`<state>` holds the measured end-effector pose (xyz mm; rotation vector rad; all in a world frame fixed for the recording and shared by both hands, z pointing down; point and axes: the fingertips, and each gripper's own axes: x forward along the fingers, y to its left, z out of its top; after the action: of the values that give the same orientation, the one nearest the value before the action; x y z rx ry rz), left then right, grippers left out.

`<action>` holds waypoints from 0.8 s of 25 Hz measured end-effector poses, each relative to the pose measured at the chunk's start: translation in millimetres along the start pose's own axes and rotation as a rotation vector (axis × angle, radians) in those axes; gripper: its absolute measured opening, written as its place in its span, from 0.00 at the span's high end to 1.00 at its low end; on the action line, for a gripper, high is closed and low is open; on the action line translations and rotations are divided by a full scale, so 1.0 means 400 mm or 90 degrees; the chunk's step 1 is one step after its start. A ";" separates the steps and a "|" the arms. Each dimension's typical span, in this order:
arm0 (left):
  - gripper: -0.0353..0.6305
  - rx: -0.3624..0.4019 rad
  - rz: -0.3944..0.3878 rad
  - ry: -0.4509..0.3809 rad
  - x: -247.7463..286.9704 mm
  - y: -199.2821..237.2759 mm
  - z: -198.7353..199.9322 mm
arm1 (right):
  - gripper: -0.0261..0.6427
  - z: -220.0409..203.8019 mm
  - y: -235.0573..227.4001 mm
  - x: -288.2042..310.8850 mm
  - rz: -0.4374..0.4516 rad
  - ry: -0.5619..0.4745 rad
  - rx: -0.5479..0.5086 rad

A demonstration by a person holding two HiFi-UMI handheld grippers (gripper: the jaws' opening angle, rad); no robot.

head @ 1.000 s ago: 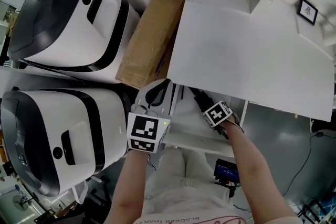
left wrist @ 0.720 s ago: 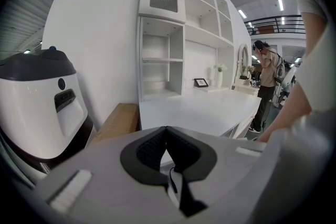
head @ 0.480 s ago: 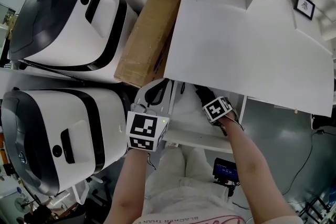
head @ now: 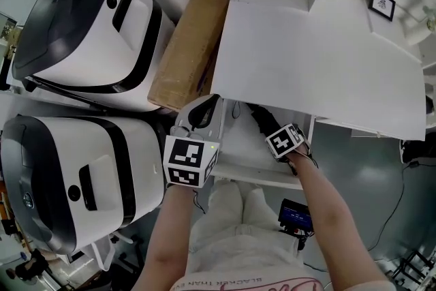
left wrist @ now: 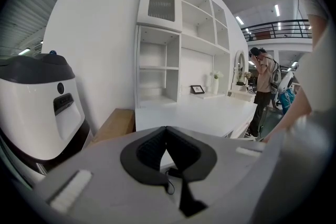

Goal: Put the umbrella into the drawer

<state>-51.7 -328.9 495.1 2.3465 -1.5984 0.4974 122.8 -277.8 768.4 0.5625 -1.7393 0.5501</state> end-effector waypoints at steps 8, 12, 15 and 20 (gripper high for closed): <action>0.93 -0.009 -0.018 -0.032 -0.035 -0.002 0.040 | 0.53 0.021 0.008 -0.100 -0.047 -0.047 -0.006; 0.93 -0.009 -0.029 -0.051 -0.052 -0.001 0.069 | 0.53 0.045 0.006 -0.160 -0.070 -0.081 0.004; 0.93 -0.009 -0.039 -0.064 -0.064 -0.002 0.095 | 0.53 0.067 -0.001 -0.214 -0.090 -0.110 0.015; 0.93 0.001 -0.050 -0.078 -0.087 -0.007 0.130 | 0.61 0.102 -0.014 -0.309 -0.129 -0.158 0.026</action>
<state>-53.8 -319.3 433.1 2.4729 -1.5491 0.3447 122.4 -297.2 639.5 0.8551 -1.8796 0.3843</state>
